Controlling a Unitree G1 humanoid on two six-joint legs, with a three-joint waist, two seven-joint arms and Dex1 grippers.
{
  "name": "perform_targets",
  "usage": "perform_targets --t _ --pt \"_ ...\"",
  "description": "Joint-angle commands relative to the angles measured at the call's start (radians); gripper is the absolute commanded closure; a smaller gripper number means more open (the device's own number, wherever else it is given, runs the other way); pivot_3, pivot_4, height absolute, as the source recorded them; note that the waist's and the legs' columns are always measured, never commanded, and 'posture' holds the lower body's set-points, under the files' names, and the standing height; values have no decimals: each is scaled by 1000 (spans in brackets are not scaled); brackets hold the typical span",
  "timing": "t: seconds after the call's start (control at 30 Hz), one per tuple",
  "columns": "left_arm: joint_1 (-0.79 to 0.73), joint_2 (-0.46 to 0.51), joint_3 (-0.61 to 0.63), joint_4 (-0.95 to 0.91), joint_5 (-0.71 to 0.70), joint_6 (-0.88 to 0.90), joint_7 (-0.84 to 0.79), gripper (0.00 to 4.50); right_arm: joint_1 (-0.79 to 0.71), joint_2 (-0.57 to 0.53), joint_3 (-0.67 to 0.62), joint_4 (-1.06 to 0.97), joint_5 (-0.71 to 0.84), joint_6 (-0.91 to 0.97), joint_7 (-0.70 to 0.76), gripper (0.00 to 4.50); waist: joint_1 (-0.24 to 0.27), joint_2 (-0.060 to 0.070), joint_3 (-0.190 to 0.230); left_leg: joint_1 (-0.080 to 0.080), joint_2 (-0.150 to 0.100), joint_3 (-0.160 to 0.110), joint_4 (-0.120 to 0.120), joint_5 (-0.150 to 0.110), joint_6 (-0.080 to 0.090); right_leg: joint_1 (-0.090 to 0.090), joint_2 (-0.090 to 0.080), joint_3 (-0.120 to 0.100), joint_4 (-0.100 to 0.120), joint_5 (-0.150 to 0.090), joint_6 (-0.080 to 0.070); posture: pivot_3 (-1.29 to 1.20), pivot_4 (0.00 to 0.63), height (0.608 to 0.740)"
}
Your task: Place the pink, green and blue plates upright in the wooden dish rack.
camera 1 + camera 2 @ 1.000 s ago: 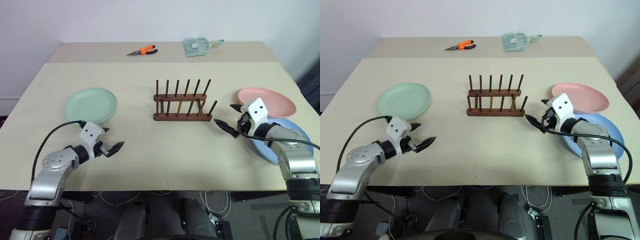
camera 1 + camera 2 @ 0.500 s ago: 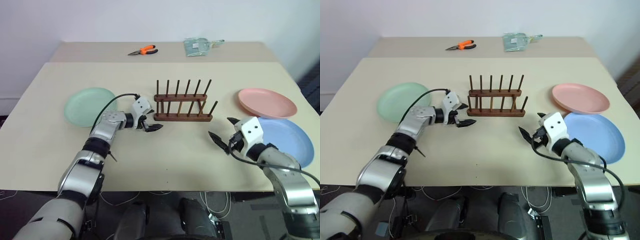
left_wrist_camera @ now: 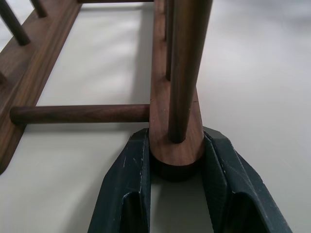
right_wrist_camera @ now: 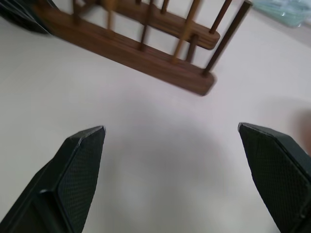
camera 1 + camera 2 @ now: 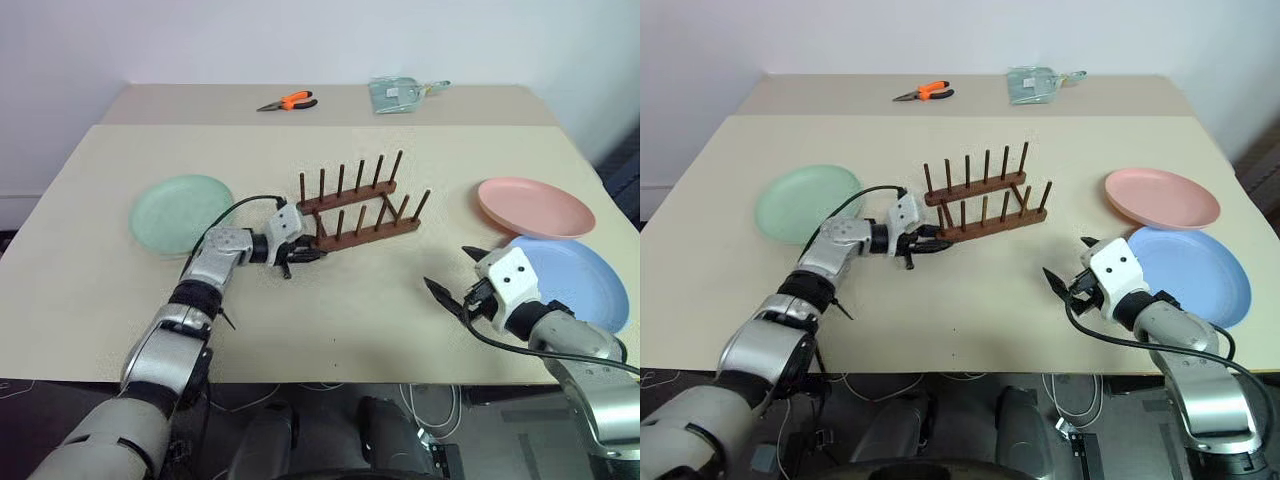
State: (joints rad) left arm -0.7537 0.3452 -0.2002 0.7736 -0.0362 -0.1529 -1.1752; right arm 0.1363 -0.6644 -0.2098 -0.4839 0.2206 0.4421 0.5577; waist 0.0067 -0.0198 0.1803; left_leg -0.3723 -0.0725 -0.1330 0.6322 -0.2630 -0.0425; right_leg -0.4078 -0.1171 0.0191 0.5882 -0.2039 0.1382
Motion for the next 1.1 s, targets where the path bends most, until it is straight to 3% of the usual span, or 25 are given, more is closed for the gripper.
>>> perform_targets --t 0.03,0.2,0.37,0.4,0.5,0.6,0.7,0.73,0.77,0.93,1.1 --pt "80 56 -28 -202 -27 57 -97 3444 22 -38 -67 4 23 -17 47 0 1 0 0 0 0 0 0 0 0 0 0 0 0 0 0 0 150 740" --pt "159 106 -28 -363 -56 151 -132 3444 61 -58 -88 24 18 -27 92 0 6 0 0 0 0 0 0 0 0 0 0 0 0 0 0 0 150 740" --pt "182 139 -17 -358 -12 187 -61 1272 67 -57 -63 22 16 -35 118 0 5 0 0 0 0 0 1 0 0 0 0 0 0 -1 1 0 150 740" --pt "196 156 -12 -371 -10 202 -52 755 66 -57 -53 18 18 -32 125 264 3 0 0 0 0 0 0 0 0 0 0 0 0 -1 1 0 150 740" --pt "269 219 14 -462 -35 278 -46 723 65 -54 -17 -6 26 -15 144 1298 -6 1 0 1 1 0 0 0 0 0 0 0 0 -2 3 0 150 740" --pt "393 296 39 -654 -108 404 -72 1728 51 -38 27 -27 32 -1 142 2785 -24 1 -1 2 2 0 -1 0 0 0 0 0 1 -2 2 0 150 740" --pt "497 320 50 -864 -186 546 -41 3183 19 -19 94 -30 21 13 129 4306 -24 3 -1 2 3 0 -2 0 0 -1 0 1 3 -5 -1 0 150 740" --pt "513 319 51 -900 -196 574 -23 3638 11 -15 110 -30 15 16 124 4500 -20 3 -2 2 3 0 -2 0 0 -1 0 1 3 -5 -1 0 150 740" --pt "526 308 47 -931 -199 604 6 4068 -2 -9 133 -26 2 20 113 4500 -16 3 -1 1 3 0 -1 0 0 -1 -1 1 3 -5 -1 0 150 740" --pt "516 187 8 -910 -110 588 215 4068 -95 29 236 48 -94 40 33 4500 13 3 -2 0 1 -1 2 0 0 1 -2 0 1 -6 -2 0 150 740" --pt "420 88 -14 -741 -32 514 361 4068 -220 109 281 203 -177 35 -76 4500 17 3 -2 0 -1 -1 2 0 0 1 -1 0 1 -5 -2 0 150 740"
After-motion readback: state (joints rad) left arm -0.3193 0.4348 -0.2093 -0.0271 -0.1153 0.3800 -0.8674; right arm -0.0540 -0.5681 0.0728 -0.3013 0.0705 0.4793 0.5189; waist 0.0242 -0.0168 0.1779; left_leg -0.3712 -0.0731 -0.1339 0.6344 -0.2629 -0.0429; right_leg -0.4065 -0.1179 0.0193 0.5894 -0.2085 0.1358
